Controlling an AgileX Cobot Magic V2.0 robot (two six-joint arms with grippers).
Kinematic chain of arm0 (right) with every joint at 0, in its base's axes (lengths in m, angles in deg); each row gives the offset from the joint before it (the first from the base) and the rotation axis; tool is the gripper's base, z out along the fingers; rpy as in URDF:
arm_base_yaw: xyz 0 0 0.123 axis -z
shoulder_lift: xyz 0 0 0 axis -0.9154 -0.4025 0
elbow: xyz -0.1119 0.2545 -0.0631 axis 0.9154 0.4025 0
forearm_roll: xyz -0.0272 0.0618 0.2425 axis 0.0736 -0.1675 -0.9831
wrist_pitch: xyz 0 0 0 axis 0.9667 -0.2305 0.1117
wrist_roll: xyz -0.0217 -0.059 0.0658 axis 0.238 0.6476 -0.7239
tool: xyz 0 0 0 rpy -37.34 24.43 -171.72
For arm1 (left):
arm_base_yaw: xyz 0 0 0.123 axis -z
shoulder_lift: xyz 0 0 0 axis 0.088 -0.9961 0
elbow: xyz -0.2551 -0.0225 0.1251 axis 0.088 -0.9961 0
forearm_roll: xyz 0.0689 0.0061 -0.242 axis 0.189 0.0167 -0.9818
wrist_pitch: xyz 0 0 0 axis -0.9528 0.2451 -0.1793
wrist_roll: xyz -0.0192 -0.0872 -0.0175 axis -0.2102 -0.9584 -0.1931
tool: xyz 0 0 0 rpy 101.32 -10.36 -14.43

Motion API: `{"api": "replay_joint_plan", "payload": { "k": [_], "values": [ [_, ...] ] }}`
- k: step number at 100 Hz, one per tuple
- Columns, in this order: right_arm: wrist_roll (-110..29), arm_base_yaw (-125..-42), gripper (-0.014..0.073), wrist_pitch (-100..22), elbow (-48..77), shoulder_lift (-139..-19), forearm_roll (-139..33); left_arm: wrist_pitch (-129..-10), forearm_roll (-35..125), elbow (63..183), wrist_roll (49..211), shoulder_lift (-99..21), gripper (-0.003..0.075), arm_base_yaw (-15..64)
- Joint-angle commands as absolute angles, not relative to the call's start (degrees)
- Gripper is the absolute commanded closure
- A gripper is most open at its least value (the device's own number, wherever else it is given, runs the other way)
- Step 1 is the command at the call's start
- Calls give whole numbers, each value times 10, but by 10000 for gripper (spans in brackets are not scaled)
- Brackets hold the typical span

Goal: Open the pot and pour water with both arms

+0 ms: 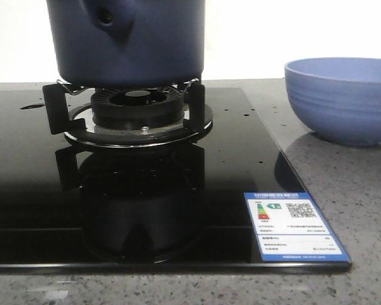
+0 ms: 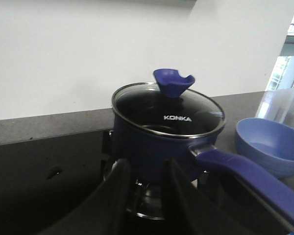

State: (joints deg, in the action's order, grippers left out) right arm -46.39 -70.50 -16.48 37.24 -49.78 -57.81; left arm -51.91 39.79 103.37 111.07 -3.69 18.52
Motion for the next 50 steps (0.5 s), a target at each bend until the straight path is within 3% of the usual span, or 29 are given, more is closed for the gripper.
{"api": "replay_joint_plan", "payload": {
  "k": [1,10,33,50],
  "values": [
    [-455,-707,184,-199,352,-504,-582,-581,373,1053,1112,-46,367,205],
    [-455,-707,131,-199,352,-504,-582,-591,373,1053,1112,-46,306,217],
    [-455,-707,134,-202,352,-504,-583,-602,347,1053,1120,-78,318,239],
    [-455,-707,134,-205,352,-504,-584,-641,257,1053,1213,-140,318,256]
  ]
}}
